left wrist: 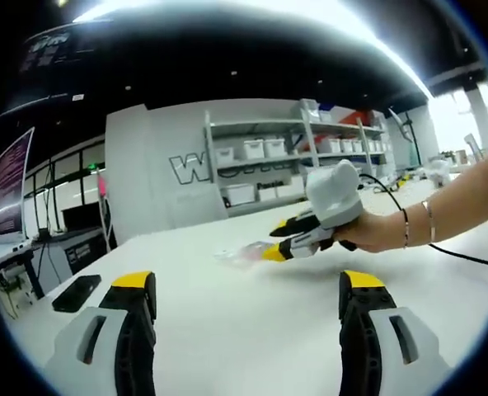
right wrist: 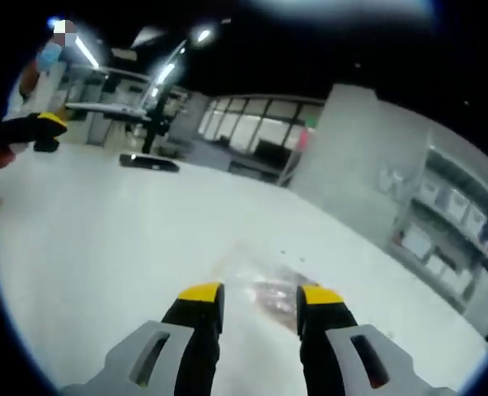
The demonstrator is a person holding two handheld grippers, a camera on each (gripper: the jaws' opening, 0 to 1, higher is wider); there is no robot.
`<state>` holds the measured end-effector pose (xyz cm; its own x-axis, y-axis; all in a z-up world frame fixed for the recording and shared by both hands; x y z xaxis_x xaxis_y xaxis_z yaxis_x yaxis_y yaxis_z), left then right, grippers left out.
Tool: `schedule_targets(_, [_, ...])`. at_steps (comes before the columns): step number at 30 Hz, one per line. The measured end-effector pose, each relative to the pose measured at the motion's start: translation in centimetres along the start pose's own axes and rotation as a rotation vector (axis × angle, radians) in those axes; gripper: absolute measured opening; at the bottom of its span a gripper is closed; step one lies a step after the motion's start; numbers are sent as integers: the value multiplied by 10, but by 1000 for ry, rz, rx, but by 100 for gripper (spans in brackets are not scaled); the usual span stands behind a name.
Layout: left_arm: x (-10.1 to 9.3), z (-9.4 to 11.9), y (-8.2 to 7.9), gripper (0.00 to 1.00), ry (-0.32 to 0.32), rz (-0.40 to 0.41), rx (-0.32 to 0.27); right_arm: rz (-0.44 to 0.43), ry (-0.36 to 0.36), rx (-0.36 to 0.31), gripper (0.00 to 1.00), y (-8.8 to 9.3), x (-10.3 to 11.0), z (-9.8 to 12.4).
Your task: Open the resealable bag by pulling the two sides of the seal apart until the entire bag opening is separated and visibly accessible.
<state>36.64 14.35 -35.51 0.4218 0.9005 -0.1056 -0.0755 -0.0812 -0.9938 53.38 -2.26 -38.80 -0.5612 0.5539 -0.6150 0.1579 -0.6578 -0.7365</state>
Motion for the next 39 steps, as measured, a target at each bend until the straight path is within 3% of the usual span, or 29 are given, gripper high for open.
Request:
schedule_targets(14, [11, -1, 11, 94, -22, 34, 24, 93, -23, 21, 33, 4, 2, -7])
schedule_targets(28, [10, -4, 8, 95, -19, 39, -6, 413, -48, 50, 33, 0, 10, -18])
schedule_targets(39, [12, -6, 6, 94, -17, 43, -21, 498, -44, 65, 33, 0, 8, -26])
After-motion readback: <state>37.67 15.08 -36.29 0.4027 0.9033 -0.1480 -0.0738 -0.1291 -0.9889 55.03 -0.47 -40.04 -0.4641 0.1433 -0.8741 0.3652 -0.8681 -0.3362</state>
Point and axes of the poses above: the point that each gripper's makers call its tool centre point, and the gripper's own axes: z roughly backward along the fingers, x roughly to its left, y roughly out of its underside, the point moved 6 cm from there along z, roughly backward along the fingers, and after that the axes turned 15 degrees about z, right-handed, at the moved point
